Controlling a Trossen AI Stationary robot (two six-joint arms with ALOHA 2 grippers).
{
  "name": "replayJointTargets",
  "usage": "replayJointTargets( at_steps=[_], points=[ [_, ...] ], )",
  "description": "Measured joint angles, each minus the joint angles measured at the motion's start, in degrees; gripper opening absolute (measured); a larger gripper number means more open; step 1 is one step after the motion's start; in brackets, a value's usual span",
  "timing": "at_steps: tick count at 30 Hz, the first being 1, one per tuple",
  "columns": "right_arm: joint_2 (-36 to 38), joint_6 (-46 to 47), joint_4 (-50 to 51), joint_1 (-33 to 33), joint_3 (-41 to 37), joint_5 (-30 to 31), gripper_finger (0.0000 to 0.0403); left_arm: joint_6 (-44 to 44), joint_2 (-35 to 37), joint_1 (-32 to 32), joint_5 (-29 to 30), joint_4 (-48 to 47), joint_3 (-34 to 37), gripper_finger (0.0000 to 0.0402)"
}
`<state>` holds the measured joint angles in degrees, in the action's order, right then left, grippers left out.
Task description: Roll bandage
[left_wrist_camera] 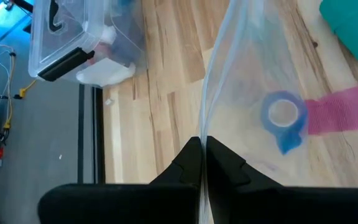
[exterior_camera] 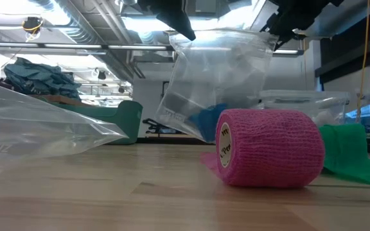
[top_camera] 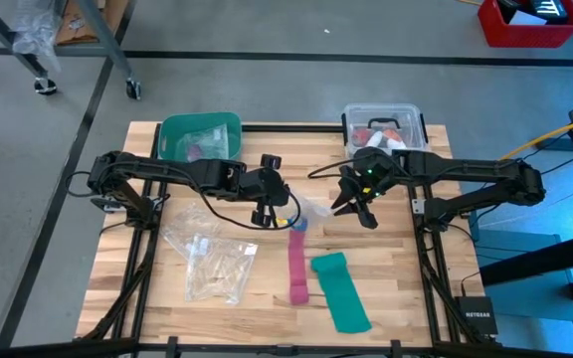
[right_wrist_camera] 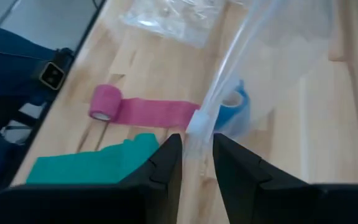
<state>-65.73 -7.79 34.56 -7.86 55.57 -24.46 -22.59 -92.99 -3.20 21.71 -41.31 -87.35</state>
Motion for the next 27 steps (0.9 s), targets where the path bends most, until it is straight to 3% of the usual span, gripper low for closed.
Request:
replayJointTargets(
  at_steps=[21,27],
  points=[
    [0.0,0.0,2.5,0.0,0.0,1.6,0.0095,0.0,0.0,0.0,1.6,0.5,0.0,0.0],
    [0.0,0.8,2.5,0.0,0.0,4.5,0.0095,0.1,0.0,0.0,1.7,1.1,0.0,0.0]
  ],
)
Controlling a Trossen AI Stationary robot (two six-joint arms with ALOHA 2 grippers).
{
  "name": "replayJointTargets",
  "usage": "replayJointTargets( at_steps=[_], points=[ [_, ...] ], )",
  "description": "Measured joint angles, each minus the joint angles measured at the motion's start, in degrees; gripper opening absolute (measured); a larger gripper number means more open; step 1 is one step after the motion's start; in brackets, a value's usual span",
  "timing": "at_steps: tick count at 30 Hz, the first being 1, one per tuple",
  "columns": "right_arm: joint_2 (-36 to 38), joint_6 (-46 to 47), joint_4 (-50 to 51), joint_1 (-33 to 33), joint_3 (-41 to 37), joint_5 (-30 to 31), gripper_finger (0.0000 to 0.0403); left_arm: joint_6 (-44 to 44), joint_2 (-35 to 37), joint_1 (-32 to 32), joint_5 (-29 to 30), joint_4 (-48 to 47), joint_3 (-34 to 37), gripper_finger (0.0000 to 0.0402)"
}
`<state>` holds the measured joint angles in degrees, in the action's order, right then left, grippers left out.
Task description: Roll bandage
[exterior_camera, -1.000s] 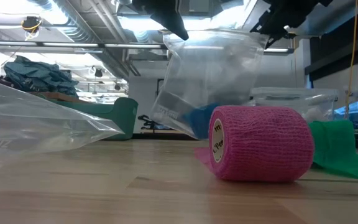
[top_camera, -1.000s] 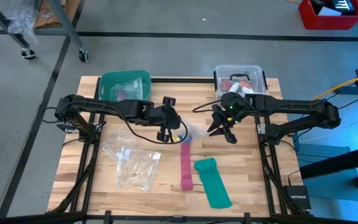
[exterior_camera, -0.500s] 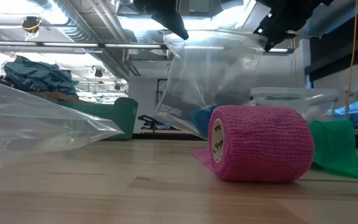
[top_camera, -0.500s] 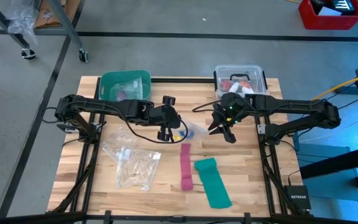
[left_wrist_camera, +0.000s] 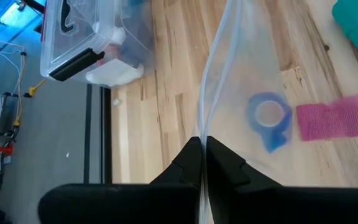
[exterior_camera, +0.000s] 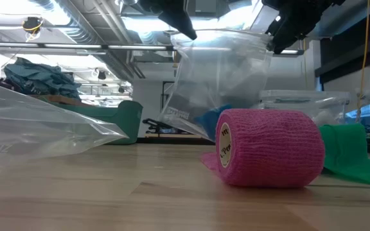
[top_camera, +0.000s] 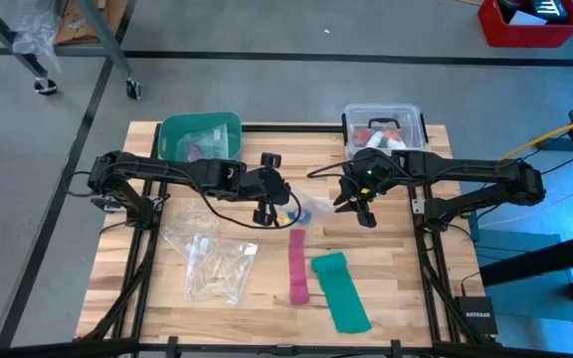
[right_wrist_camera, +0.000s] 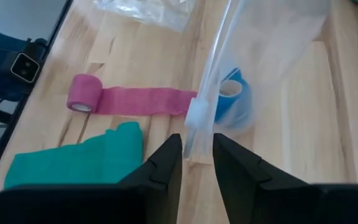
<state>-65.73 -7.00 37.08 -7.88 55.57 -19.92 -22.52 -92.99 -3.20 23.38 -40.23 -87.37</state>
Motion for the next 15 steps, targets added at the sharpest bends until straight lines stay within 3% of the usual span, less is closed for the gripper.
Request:
replayJointTargets(
  at_steps=[8,15],
  points=[
    [0.0,0.8,0.0,0.0,0.0,0.3,0.0086,-0.3,0.0,0.0,0.0,0.5,0.0,0.0],
    [0.0,0.7,-0.1,0.0,0.0,0.4,0.001,-0.3,0.0,0.0,0.0,0.5,0.0,0.0]
  ],
)
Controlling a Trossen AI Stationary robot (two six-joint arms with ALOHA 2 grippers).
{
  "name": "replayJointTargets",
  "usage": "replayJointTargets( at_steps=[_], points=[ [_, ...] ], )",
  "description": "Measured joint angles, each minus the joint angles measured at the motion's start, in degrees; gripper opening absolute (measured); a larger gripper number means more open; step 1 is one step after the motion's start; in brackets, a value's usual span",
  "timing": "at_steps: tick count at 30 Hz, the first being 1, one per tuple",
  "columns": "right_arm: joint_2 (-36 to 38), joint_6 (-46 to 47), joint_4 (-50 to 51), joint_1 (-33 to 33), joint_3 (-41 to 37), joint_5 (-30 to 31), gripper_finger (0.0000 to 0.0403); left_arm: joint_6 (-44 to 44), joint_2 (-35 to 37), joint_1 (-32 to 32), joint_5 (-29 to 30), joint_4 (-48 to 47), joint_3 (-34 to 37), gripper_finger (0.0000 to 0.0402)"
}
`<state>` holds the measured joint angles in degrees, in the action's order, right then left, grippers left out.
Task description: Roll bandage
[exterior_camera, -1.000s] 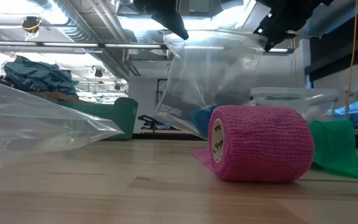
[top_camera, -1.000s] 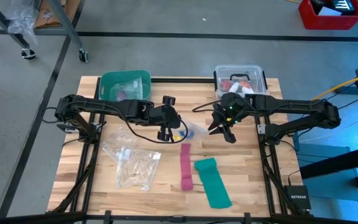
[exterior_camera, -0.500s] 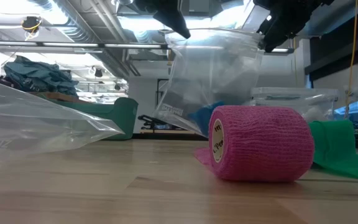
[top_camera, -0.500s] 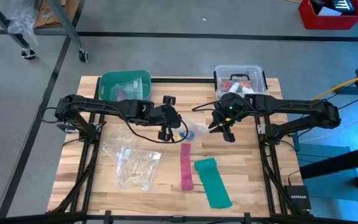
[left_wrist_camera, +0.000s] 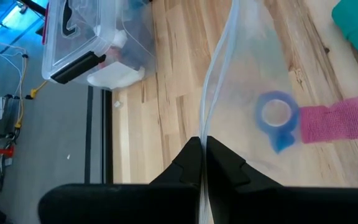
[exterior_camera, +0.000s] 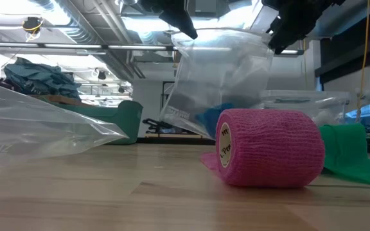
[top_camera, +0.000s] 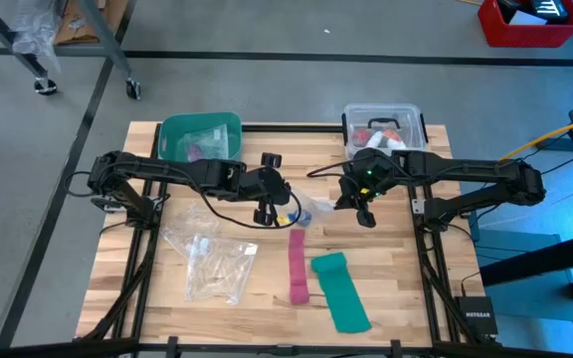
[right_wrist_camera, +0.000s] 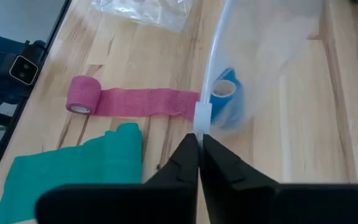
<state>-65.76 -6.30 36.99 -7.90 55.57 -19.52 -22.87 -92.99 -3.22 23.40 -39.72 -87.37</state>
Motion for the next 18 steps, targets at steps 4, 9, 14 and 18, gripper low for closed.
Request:
replayJointTargets(
  at_steps=[4,9,14,18],
  points=[
    [0.0,-0.1,0.3,0.0,0.0,2.0,0.0012,0.0,0.0,0.0,0.0,0.0,0.0,0.0],
    [0.0,-0.2,0.5,0.0,0.0,5.0,0.0006,-1.4,0.0,-0.2,0.0,0.0,0.0,0.0007],
    [0.0,-0.9,0.7,0.0,0.0,7.2,0.0004,-4.6,0.0,-0.6,0.1,0.4,0.0,0.0028],
    [0.0,-1.3,0.7,0.0,0.0,8.6,0.0003,-2.8,0.0,-0.6,1.9,3.5,0.0,0.006]
  ],
)
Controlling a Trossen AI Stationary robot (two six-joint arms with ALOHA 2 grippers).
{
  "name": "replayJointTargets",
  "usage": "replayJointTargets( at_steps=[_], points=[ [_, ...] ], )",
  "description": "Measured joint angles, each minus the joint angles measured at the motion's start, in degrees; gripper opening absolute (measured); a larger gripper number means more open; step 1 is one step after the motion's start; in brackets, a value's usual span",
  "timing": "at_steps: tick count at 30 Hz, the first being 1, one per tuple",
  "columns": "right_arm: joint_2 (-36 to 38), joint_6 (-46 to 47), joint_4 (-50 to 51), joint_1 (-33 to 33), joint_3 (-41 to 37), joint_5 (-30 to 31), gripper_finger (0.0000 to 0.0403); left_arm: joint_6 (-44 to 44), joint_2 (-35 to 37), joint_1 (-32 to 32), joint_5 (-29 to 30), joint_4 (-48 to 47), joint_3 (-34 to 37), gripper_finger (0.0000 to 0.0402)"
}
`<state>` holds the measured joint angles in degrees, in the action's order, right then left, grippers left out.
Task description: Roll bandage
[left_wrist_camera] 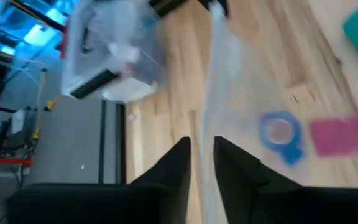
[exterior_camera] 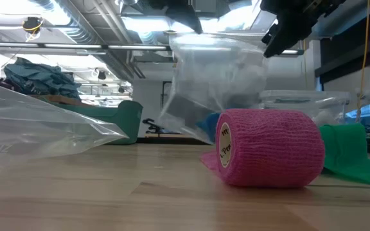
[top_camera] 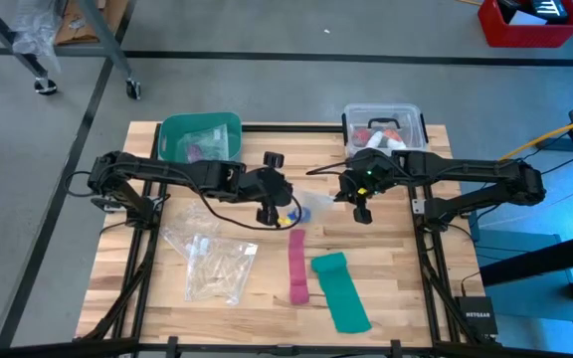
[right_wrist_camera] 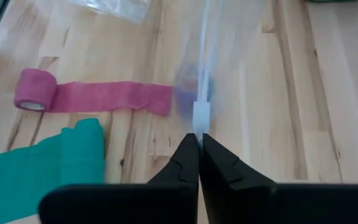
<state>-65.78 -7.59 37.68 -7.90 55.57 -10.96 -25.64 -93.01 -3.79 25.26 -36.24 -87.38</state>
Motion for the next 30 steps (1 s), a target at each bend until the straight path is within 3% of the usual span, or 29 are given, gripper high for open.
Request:
replayJointTargets(
  at_steps=[7,11,15,30],
  points=[
    [0.0,-0.3,0.3,0.0,0.0,2.9,0.0002,3.0,0.0,0.0,-0.7,8.8,0.0,0.0142],
    [0.0,-0.6,-0.3,0.0,0.0,5.8,0.0002,4.6,-1.0,0.1,-3.5,14.7,0.0,0.0168],
    [0.0,-1.8,-1.8,0.0,0.0,8.3,0.0001,5.6,-3.6,0.9,-6.7,20.1,0.0,0.0169],
    [0.0,-4.8,-5.2,0.0,0.0,9.1,0.0001,7.3,-10.6,3.2,-9.3,30.7,-0.1,0.0132]
  ],
)
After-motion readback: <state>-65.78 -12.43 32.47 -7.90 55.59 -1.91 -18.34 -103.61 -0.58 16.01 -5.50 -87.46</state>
